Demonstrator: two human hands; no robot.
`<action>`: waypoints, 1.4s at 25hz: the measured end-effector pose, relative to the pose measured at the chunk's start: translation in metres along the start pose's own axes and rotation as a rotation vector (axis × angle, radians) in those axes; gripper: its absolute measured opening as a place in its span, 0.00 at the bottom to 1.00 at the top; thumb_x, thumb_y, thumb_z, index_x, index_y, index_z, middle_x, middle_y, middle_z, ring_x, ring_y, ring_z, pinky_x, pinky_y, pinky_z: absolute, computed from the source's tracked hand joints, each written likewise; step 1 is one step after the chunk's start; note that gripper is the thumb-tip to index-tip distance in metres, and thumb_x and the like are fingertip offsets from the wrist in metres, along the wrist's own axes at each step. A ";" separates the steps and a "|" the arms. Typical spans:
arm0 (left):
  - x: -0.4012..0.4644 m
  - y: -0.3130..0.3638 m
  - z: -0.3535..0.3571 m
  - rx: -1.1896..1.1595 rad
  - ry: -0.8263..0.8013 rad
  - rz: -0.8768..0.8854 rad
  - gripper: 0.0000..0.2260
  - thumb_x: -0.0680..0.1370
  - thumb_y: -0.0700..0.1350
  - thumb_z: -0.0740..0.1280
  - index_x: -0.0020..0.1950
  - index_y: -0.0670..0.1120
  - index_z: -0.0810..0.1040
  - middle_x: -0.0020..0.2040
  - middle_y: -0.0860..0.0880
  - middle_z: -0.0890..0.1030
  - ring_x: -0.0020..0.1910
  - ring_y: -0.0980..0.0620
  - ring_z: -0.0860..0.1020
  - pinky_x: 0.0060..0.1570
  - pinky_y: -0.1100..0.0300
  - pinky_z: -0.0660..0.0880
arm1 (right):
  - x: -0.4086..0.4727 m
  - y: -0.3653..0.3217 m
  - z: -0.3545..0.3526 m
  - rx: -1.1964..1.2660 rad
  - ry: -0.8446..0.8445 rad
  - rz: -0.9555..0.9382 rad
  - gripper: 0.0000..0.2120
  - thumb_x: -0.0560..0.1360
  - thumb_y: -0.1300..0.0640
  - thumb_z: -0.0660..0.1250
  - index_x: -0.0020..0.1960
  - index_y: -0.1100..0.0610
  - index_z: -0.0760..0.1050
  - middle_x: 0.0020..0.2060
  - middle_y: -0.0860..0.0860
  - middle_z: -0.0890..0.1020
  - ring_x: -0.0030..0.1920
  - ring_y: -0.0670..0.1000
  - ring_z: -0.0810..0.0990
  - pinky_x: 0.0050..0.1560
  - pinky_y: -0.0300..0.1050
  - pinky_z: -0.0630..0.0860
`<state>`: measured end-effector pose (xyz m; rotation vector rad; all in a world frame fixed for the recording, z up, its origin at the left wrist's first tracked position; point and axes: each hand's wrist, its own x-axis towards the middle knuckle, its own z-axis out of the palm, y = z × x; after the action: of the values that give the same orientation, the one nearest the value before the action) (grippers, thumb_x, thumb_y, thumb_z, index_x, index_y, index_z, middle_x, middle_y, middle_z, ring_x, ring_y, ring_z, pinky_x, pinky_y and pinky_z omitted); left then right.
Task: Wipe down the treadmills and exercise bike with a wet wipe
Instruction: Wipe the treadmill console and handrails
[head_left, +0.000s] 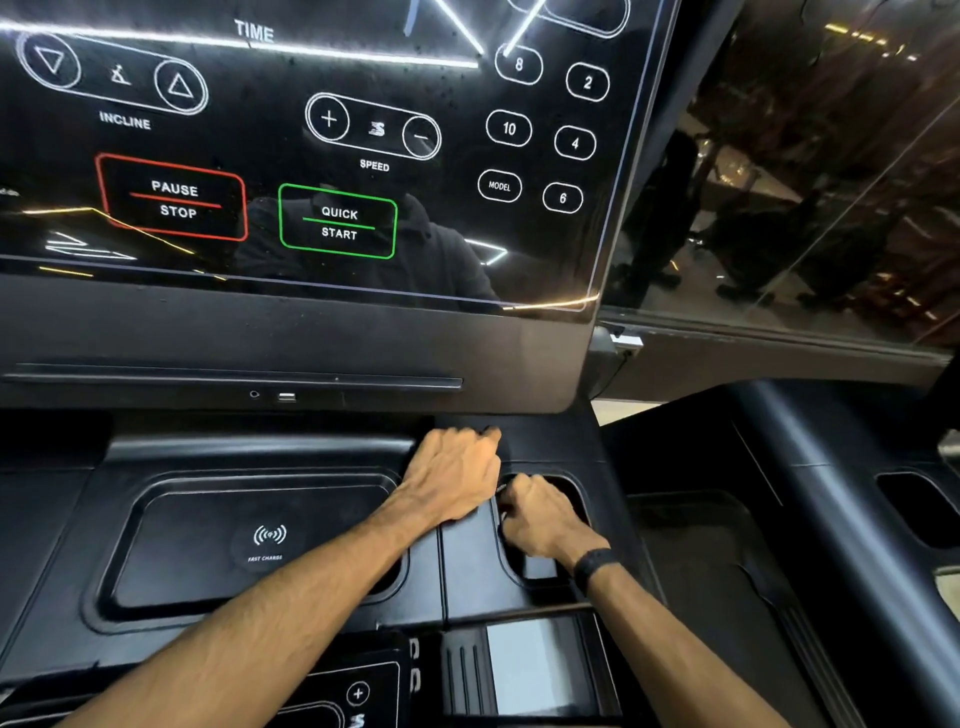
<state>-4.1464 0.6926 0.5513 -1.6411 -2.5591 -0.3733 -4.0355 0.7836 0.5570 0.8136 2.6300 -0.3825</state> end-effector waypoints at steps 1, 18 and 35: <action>0.000 0.000 -0.001 -0.001 -0.001 -0.003 0.11 0.81 0.44 0.55 0.58 0.44 0.74 0.47 0.42 0.83 0.46 0.40 0.81 0.39 0.53 0.63 | -0.001 0.002 -0.001 -0.001 0.003 -0.002 0.08 0.75 0.59 0.63 0.50 0.58 0.79 0.56 0.59 0.81 0.59 0.62 0.77 0.52 0.47 0.73; -0.001 -0.003 0.002 -0.038 0.015 0.013 0.08 0.80 0.43 0.55 0.52 0.45 0.73 0.44 0.42 0.84 0.42 0.40 0.82 0.37 0.53 0.65 | -0.024 0.024 0.017 0.023 0.380 0.090 0.18 0.74 0.60 0.64 0.60 0.45 0.80 0.52 0.50 0.85 0.55 0.54 0.81 0.52 0.45 0.73; -0.002 -0.004 0.003 -0.144 0.196 -0.058 0.08 0.74 0.45 0.53 0.35 0.47 0.67 0.28 0.44 0.78 0.27 0.37 0.76 0.27 0.54 0.66 | 0.008 0.028 0.022 0.332 0.415 -0.002 0.34 0.80 0.47 0.39 0.80 0.67 0.51 0.80 0.63 0.52 0.81 0.59 0.46 0.79 0.46 0.42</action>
<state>-4.1488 0.6903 0.5478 -1.4909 -2.4883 -0.7008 -4.0195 0.8020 0.5295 1.0950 2.9931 -0.7363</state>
